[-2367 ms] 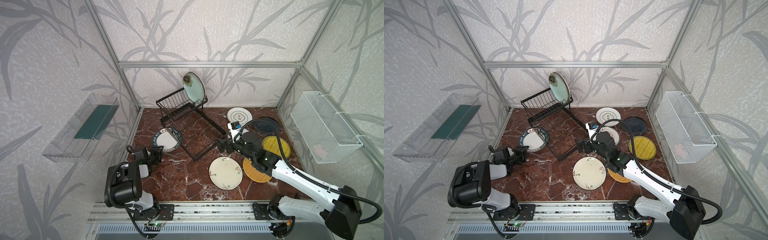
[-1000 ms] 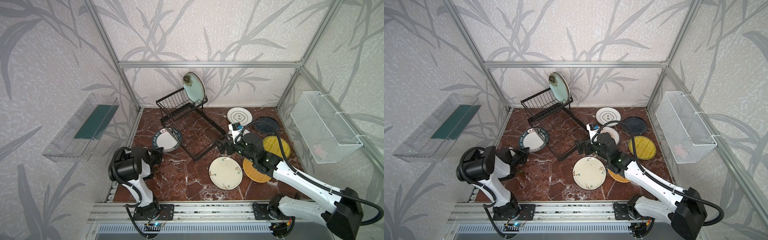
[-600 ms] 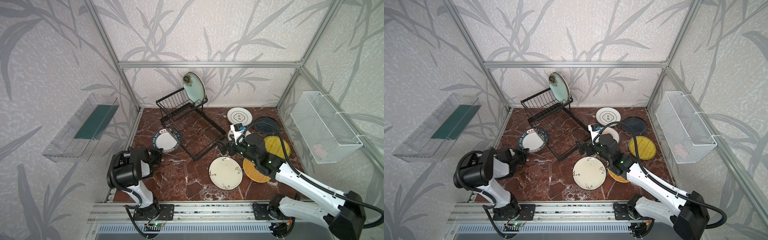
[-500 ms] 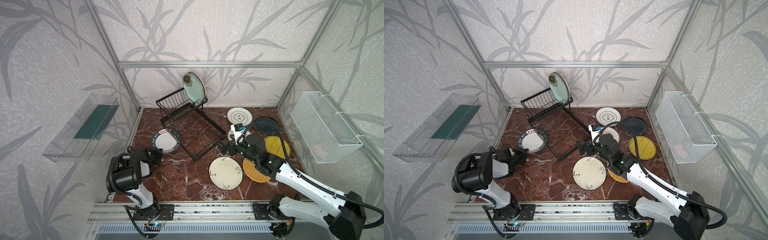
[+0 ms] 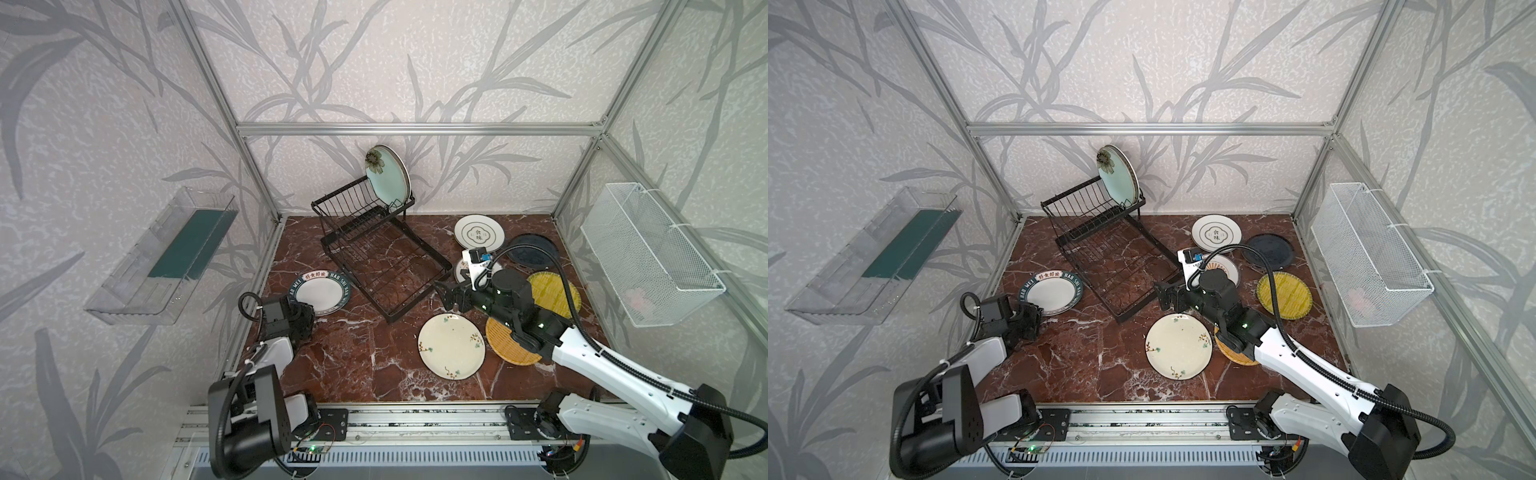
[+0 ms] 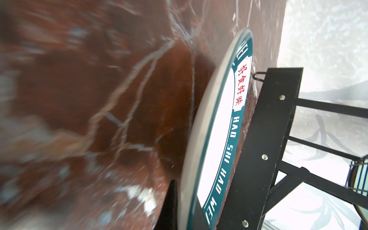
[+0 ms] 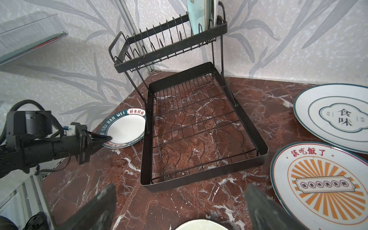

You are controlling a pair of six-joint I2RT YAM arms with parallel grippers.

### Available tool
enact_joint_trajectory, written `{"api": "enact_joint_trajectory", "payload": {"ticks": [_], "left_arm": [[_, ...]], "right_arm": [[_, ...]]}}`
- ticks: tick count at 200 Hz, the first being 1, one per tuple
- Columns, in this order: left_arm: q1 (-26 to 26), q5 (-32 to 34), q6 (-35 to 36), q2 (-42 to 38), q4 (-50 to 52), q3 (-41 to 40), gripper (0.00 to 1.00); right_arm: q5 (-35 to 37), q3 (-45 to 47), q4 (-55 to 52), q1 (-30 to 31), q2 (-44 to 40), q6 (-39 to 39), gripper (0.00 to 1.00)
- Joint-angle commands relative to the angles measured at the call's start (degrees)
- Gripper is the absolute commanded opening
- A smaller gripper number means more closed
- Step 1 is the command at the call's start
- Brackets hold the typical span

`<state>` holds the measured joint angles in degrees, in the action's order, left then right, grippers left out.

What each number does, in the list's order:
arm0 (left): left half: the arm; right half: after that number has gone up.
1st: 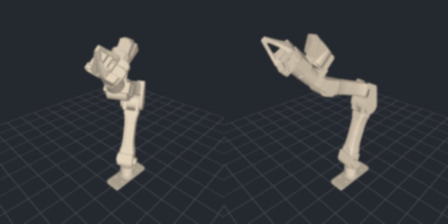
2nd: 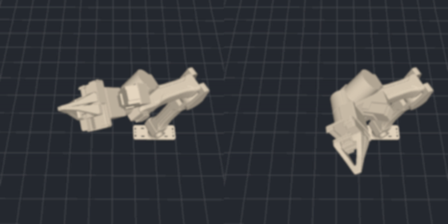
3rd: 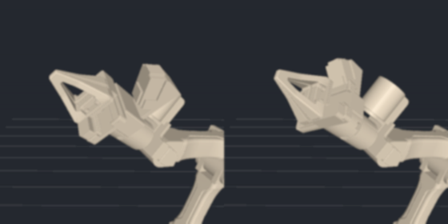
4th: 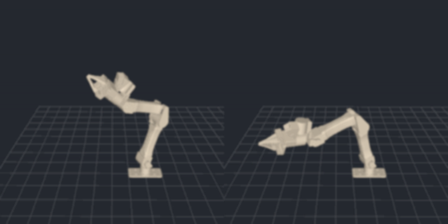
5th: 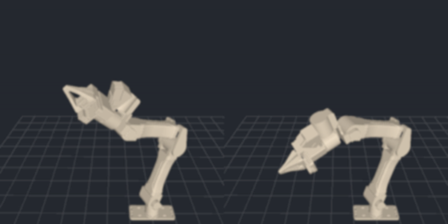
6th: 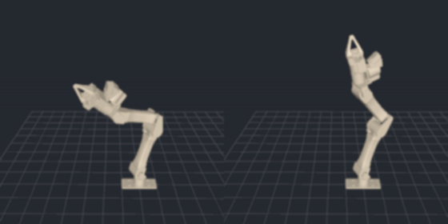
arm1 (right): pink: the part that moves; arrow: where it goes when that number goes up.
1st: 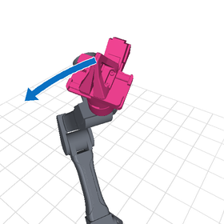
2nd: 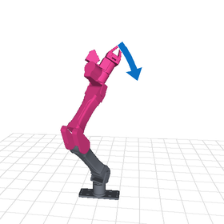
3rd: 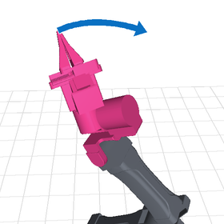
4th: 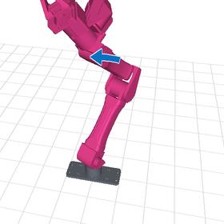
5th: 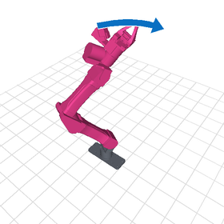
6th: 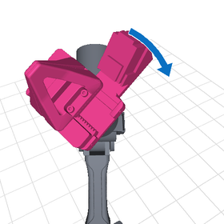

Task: Load plates into a dish rack
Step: Pick up the plate from the middle-left of the table, then place the plate on the dish rack.

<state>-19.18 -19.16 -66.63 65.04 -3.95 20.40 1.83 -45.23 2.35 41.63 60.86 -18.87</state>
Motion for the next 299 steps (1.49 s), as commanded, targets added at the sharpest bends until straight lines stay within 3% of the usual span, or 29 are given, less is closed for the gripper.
{"api": "enact_joint_trajectory", "payload": {"ticks": [1, 73, 139, 157, 177, 226, 263, 299], "left_arm": [[-1.60, 3.36, 3.26, -7.56, 14.04, 3.44, 0.00], [-6.63, -9.43, 11.46, -19.70, 28.97, 11.50, 0.00], [-5.09, -25.07, 20.95, -19.76, 34.61, 18.07, 0.00], [-1.33, -27.76, 23.04, -18.59, 34.97, 19.19, 0.00], [6.56, -27.24, 22.82, -17.51, 32.19, 19.52, 0.00], [23.27, -26.77, 9.33, -11.88, 5.30, 16.07, 0.00], [31.24, -26.14, 4.54, -3.39, -8.21, 17.78, 0.00], [35.21, -26.36, 1.60, 2.03, -17.01, 19.00, 0.00]], "right_arm": [[-0.55, 0.67, 2.56, -0.12, 0.72, -0.72, 0.99], [-1.80, -2.17, 1.39, -0.65, 3.84, -2.14, 0.99], [-12.39, -6.61, 0.27, -7.80, 9.36, -10.62, 0.99], [-15.28, -7.05, 1.30, -9.67, 10.77, -12.50, 0.99], [-18.27, -7.74, 2.39, -11.06, 12.53, -13.79, 0.99], [-26.08, -6.61, 5.72, -14.49, 14.34, -19.22, 0.99], [-29.17, -4.76, 7.32, -16.36, 12.97, -21.47, 1.00], [-27.96, -4.34, 6.33, -16.33, 12.86, -24.05, 0.88]]}}
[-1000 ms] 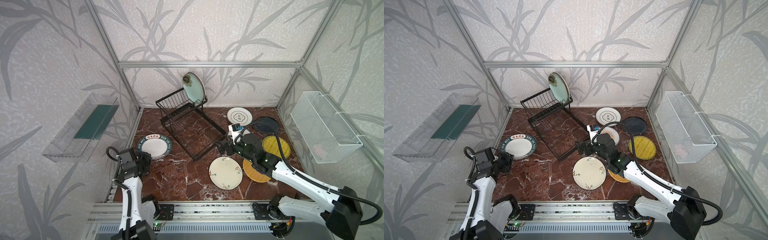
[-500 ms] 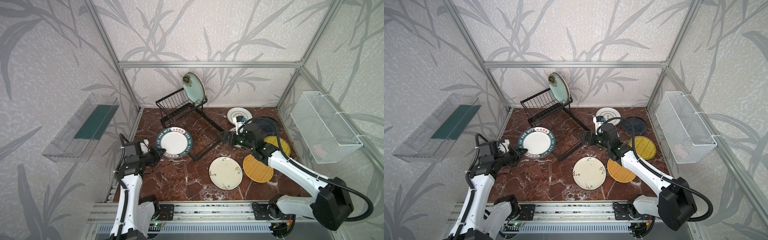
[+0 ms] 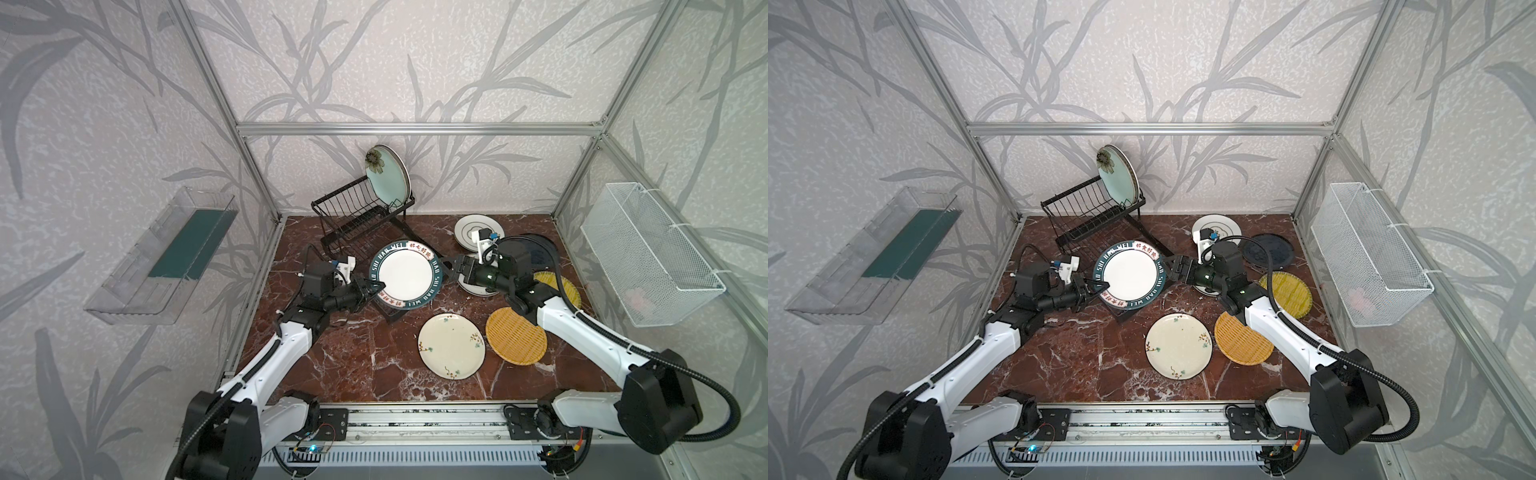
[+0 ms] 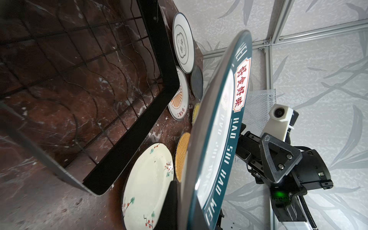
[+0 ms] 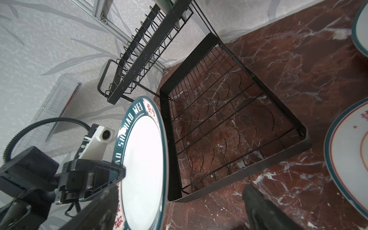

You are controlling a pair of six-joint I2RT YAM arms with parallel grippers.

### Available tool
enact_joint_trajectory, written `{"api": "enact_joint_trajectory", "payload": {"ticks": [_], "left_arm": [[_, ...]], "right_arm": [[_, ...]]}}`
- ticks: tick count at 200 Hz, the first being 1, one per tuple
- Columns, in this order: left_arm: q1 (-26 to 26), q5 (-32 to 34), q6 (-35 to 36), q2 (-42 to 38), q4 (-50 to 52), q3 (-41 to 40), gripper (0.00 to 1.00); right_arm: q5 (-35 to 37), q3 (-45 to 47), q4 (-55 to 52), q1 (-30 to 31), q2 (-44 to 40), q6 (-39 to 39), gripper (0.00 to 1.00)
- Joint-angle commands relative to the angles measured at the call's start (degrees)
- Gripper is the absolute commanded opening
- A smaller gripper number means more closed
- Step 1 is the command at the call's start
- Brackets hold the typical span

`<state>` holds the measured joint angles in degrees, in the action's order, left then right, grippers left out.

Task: Load plates into a dish rack
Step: Place the plate on the dish rack.

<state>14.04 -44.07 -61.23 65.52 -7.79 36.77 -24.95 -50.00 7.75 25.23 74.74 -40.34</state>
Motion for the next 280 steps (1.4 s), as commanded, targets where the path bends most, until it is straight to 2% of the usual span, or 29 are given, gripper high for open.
{"api": "enact_joint_trajectory", "payload": {"ticks": [1, 19, 31, 50, 85, 155, 174, 187, 196, 225, 235, 256, 260, 273, 280], "left_arm": [[2.06, -1.40, -3.80, 1.64, -13.28, 2.66, 0.00], [3.42, -0.55, -3.75, 3.09, -14.49, 2.86, 0.00], [3.75, 0.25, -4.06, 3.69, -15.12, 2.69, 0.00], [4.23, 2.49, -4.06, 4.14, -15.12, 2.60, 0.00], [5.25, 2.98, -5.55, 6.06, -18.20, 2.61, 0.00], [6.00, 3.80, -6.35, 8.41, -20.80, 1.91, 0.00], [6.08, 3.65, -6.62, 9.18, -21.65, 1.85, 0.00], [6.08, 3.73, -6.66, 9.49, -22.07, 1.55, 0.00], [6.08, 3.86, -6.66, 9.71, -22.22, 1.41, 0.00], [6.08, 4.40, -5.76, 9.94, -21.80, 0.99, 0.00], [6.08, 4.63, -5.20, 9.94, -21.22, 0.92, 0.00], [5.92, 5.03, -3.38, 9.22, -18.94, 0.89, 0.00], [5.83, 5.09, -2.95, 9.00, -18.52, 0.85, 0.05], [5.18, 5.79, -2.16, 7.55, -16.96, 0.28, 0.40], [4.44, 6.15, -1.77, 6.39, -16.07, 0.07, 0.55]], "right_arm": [[-1.13, 0.38, 0.90, 0.03, -0.96, -2.66, 0.88], [-0.12, 0.38, 0.49, 0.08, -0.41, -4.61, 0.82], [-0.02, 0.64, 1.19, -0.02, -0.30, -6.45, 0.74], [-0.10, 1.83, 3.48, -0.01, -0.49, -9.44, 0.67], [0.30, 3.31, 5.67, 0.14, -0.21, -12.51, 0.48], [6.51, 7.16, 11.32, 3.45, -1.56, -18.52, 0.34], [8.08, 7.85, 12.01, 4.78, -2.02, -19.79, 0.29], [9.32, 8.24, 12.12, 5.59, -2.51, -20.63, 0.21], [10.32, 8.43, 12.03, 6.19, -2.82, -20.95, 0.19], [16.06, 10.17, 13.10, 8.17, -4.67, -22.37, 0.08], [19.03, 10.69, 13.50, 8.93, -5.79, -22.34, 0.00], [22.42, 10.45, 12.86, 9.43, -7.19, -21.02, 0.00], [22.66, 10.02, 12.46, 9.46, -7.32, -20.70, 0.00], [24.35, 9.00, 10.72, 9.47, -8.01, -18.99, 0.00], [25.35, 8.34, 9.37, 9.43, -8.43, -18.14, 0.00]]}}
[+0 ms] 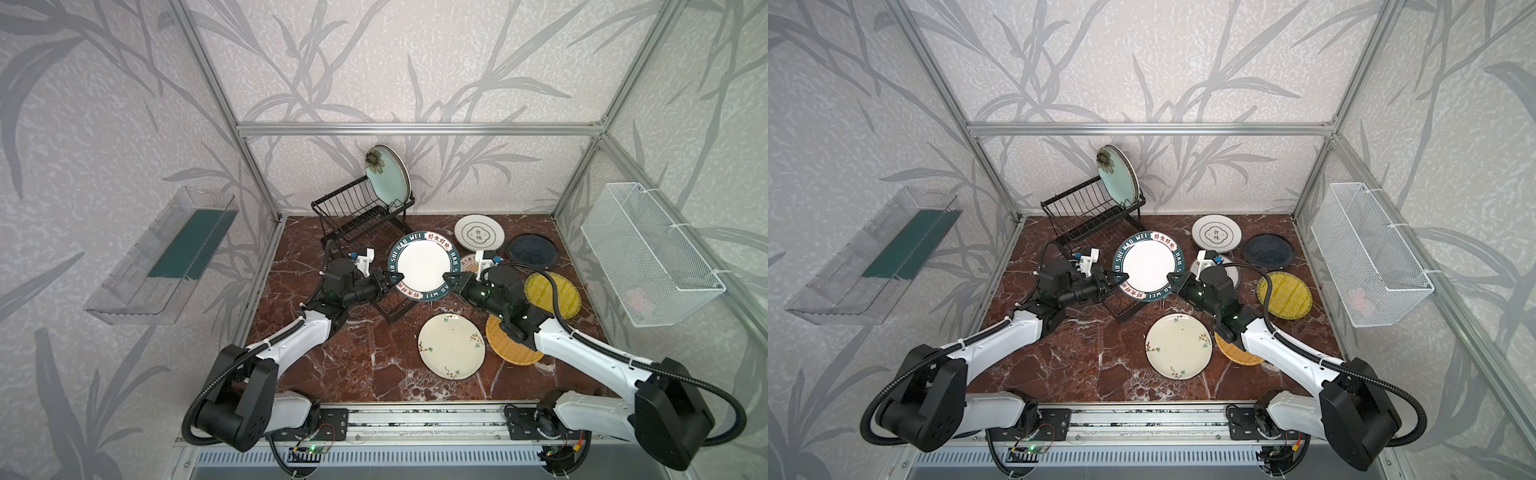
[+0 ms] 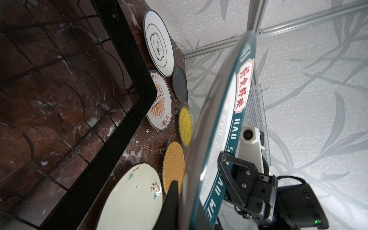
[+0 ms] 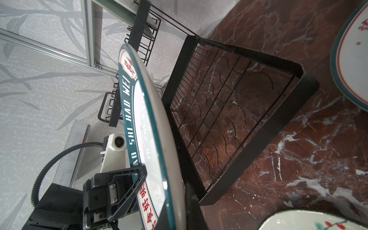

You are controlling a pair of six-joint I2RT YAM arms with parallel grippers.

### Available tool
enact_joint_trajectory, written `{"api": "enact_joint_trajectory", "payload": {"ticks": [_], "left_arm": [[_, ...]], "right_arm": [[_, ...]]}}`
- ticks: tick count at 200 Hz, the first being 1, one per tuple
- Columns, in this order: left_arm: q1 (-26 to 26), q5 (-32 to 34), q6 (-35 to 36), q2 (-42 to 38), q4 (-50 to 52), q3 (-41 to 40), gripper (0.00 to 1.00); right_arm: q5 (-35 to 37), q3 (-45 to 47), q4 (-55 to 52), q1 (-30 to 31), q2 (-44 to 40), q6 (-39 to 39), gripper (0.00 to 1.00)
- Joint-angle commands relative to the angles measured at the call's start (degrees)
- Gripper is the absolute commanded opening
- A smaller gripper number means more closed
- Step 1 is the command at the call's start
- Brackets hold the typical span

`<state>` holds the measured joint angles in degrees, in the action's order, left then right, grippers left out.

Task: Load plates into a dish rack
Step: Place the plate on the dish rack.

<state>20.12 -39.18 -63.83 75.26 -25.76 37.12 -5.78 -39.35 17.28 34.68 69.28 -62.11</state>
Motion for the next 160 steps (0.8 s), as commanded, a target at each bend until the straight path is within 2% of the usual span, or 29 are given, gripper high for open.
{"api": "enact_joint_trajectory", "payload": {"ticks": [1, 13, 19, 27, 42, 52, 70, 95, 120, 160], "left_arm": [[-1.74, 1.27, 0.95, -3.54, 2.05, -0.38, 0.58], [-3.55, 1.99, 1.77, -6.19, 4.23, -0.89, 0.77], [-4.77, 2.00, 2.51, -7.89, 5.72, -1.00, 0.84], [-6.39, 1.87, 3.70, -10.32, 8.21, -0.95, 0.92], [-9.88, 0.95, 6.62, -15.13, 13.86, -0.19, 0.98], [-11.97, 0.23, 9.48, -18.23, 18.12, 0.88, 0.99], [-14.55, 0.39, 16.59, -23.18, 27.76, 4.28, 0.99], [-14.99, 3.51, 26.51, -26.47, 38.46, 9.31, 0.99], [-15.07, 4.08, 31.34, -27.23, 41.76, 12.05, 0.99], [-15.08, 6.56, 33.92, -30.60, 42.08, 11.81, 0.99]], "right_arm": [[6.56, -2.59, -0.74, -0.02, -3.08, 3.85, 0.00], [8.64, -3.99, -3.57, -0.02, -3.85, 5.68, 0.00], [9.82, -4.88, -5.23, 0.01, -4.41, 7.13, 0.00], [11.42, -6.07, -7.47, 0.00, -5.16, 9.01, 0.00], [15.27, -9.45, -13.66, -0.05, -5.98, 11.40, 0.00], [17.73, -12.13, -17.44, 0.01, -6.25, 13.65, 0.00], [20.28, -14.33, -18.08, 0.22, -6.98, 16.80, 0.00], [27.34, -19.91, -17.86, 3.07, -6.75, 24.84, 0.00], [32.96, -25.64, -14.39, 6.30, -4.49, 33.87, 0.00], [35.61, -38.35, -10.46, 8.16, 4.21, 43.86, 0.00]]}}
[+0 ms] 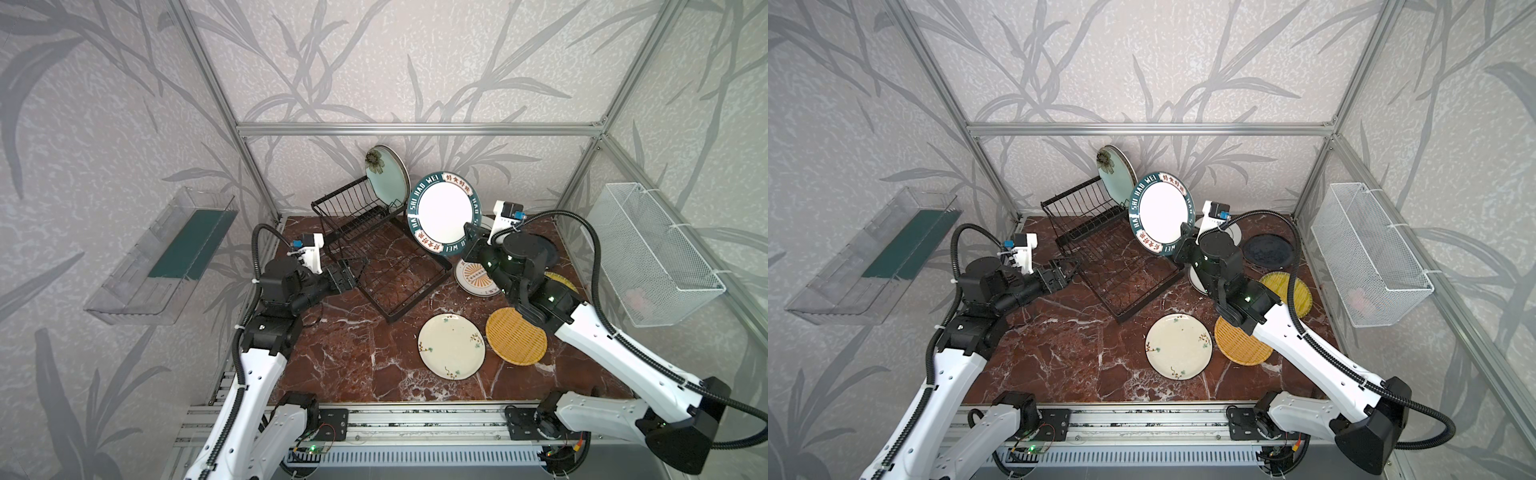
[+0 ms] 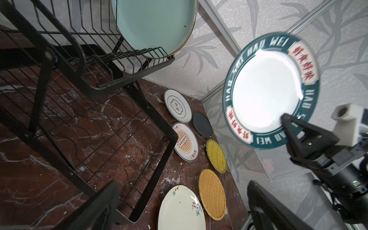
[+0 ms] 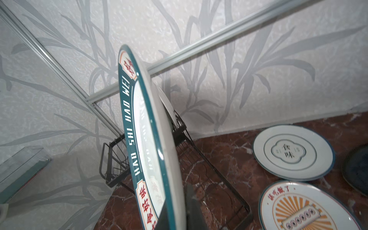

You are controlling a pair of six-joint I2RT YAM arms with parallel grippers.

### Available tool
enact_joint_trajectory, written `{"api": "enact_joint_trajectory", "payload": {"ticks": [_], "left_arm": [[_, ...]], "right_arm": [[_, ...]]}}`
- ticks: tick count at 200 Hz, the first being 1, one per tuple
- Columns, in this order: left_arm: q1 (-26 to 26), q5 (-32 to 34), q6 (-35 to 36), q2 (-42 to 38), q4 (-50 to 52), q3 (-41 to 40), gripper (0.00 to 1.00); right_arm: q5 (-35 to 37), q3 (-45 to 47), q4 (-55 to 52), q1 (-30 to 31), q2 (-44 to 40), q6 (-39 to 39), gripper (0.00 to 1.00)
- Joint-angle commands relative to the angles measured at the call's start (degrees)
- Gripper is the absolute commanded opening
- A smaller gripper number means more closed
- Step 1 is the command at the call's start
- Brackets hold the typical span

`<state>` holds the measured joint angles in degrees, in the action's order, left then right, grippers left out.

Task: Load plates into a dish rack
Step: Place the plate on the dish rack.

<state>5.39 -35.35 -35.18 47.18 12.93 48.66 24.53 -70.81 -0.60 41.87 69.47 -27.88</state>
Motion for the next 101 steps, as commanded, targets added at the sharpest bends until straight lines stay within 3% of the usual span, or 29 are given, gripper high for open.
{"api": "enact_joint_trajectory", "payload": {"ticks": [1, 26, 101], "left_arm": [[-0.32, 3.05, 5.41, -2.61, 3.49, 0.24, 0.99], [-0.59, 11.24, 8.03, -6.37, 6.20, -1.87, 0.99], [-1.07, 12.85, 13.86, -11.05, 9.30, -2.90, 0.99]], "right_arm": [[5.27, -7.60, 7.51, 1.01, 4.51, 10.02, 0.00], [6.29, -15.66, 9.74, 2.23, 10.98, 15.55, 0.00], [8.27, -40.06, 13.40, 4.99, 32.80, 30.66, 0.00]]}}
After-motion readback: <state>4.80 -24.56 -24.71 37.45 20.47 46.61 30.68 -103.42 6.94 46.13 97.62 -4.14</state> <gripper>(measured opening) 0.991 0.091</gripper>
